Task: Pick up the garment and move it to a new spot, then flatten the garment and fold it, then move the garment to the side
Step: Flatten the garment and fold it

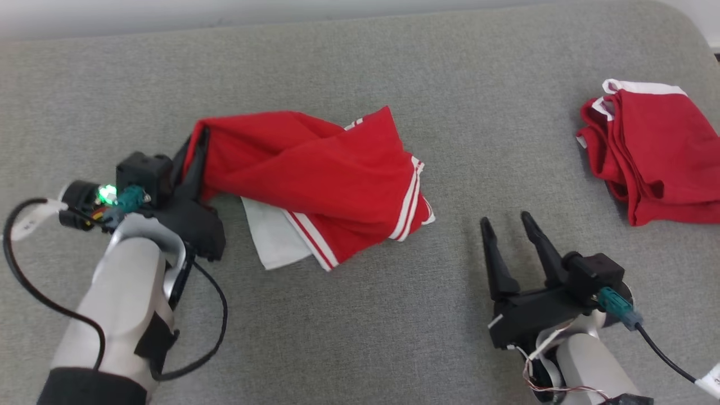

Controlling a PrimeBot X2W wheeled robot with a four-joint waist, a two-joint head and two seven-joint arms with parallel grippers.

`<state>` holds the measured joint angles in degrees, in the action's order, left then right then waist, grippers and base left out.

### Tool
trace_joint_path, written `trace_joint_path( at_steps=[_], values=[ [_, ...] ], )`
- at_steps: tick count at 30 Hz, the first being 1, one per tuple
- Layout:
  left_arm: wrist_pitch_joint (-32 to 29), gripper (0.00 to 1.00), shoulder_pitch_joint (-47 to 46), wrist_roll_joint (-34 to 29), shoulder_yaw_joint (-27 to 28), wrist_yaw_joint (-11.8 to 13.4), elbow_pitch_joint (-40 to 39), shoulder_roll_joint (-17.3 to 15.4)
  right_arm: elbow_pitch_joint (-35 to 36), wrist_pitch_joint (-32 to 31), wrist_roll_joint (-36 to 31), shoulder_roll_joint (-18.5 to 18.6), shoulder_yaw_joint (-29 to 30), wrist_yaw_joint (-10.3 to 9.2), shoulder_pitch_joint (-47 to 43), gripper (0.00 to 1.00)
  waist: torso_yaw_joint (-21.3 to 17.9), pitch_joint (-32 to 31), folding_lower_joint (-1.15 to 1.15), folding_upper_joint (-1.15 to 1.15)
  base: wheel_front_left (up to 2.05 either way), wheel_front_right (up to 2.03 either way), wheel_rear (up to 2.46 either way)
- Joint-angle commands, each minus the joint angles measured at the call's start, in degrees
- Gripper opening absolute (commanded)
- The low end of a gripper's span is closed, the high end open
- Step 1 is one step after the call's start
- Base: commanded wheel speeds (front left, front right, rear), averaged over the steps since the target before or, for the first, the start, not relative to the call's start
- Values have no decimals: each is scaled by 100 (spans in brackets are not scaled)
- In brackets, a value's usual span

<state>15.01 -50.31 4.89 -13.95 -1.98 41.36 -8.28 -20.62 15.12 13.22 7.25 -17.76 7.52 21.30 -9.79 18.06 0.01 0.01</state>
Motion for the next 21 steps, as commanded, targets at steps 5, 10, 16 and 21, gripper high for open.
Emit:
trace_joint_path(
  at_steps=[5,10,16,21],
  values=[
    [22,100,-149,61,121,-10,278,77,147,1,183,-67,-508,-7,192,100,-51,110,-1,-1,0,0,0],
    [22,100,158,162,261,-11,39,226,254,1,141,7,-844,-7,293,100,180,48,-1,-1,0,0,0],
    [22,100,869,217,379,-73,-615,423,201,1,-53,223,-1367,-7,518,100,712,-132,-1,-1,0,0,0],
    [22,100,1496,309,411,-135,-968,504,153,1,17,350,-1906,-7,411,100,1142,-299,-1,-1,0,0,0]
  ],
)
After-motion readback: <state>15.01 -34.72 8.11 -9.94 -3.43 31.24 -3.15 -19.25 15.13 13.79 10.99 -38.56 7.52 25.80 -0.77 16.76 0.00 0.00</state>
